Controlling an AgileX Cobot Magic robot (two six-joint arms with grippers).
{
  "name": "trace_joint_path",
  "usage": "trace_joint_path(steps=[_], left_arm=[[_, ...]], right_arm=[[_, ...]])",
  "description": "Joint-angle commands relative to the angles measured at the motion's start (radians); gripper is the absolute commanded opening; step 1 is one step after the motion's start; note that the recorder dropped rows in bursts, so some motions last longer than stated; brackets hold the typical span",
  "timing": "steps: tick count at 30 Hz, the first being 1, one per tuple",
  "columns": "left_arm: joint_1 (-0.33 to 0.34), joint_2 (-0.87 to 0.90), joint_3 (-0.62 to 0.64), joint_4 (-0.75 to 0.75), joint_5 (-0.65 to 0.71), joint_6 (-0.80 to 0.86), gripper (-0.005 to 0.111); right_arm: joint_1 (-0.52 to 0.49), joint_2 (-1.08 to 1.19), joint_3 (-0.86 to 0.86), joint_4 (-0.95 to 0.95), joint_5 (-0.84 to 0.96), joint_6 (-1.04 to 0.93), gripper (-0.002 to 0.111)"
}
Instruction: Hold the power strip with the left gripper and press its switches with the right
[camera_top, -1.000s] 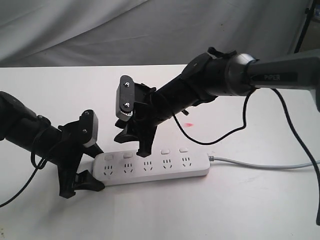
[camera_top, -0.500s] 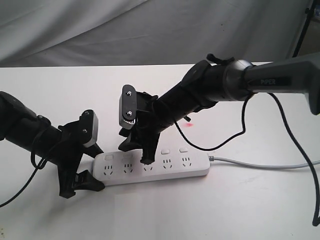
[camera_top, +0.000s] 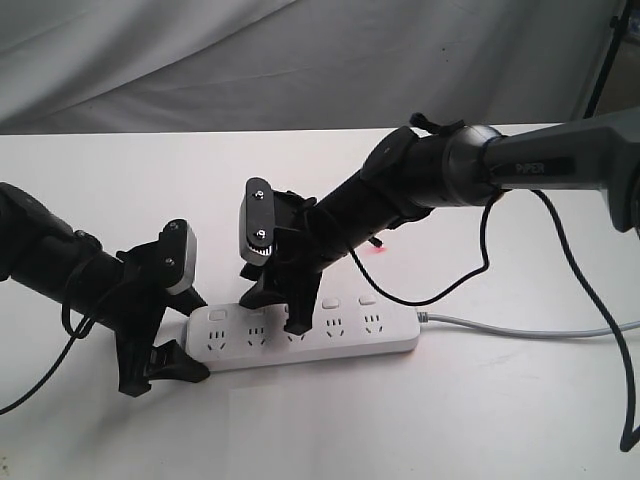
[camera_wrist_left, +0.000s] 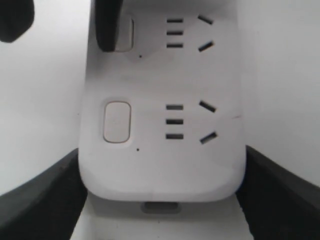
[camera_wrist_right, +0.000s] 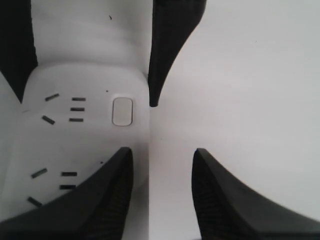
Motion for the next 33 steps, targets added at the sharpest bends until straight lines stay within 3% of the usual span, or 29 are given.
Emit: trace_joint_path(steps=[1, 33], left_arm=[[-0.006, 0.001, -0.005, -0.006, 0.000, 0.004, 0.057], [-0.006, 0.001, -0.005, -0.006, 0.000, 0.004, 0.057]], right_arm=[[-0.007, 0.000, 0.003, -0.037, 0.009, 0.002, 0.037], [-0.005, 0.063, 0.018, -0.110, 0.010, 0.002, 0.037]])
